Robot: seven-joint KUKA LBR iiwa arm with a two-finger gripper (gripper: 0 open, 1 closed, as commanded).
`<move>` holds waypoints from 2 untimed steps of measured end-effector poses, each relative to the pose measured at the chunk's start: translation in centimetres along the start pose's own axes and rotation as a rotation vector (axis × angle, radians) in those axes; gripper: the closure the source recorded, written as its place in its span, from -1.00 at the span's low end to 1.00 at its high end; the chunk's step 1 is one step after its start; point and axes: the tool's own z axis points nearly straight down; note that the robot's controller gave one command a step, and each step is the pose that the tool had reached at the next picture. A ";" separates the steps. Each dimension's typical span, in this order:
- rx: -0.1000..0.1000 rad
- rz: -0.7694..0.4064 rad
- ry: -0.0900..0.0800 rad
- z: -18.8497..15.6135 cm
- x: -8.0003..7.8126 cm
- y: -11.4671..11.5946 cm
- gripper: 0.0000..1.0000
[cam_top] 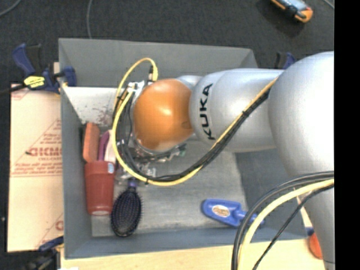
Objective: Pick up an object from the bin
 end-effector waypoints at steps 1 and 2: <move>0.000 0.001 0.000 0.0 0.0 0.0 1.00; 0.000 0.006 -0.002 -0.3 0.0 0.0 1.00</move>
Offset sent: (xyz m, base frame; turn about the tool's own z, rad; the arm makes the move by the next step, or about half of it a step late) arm 0.0000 0.0000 0.0065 0.0010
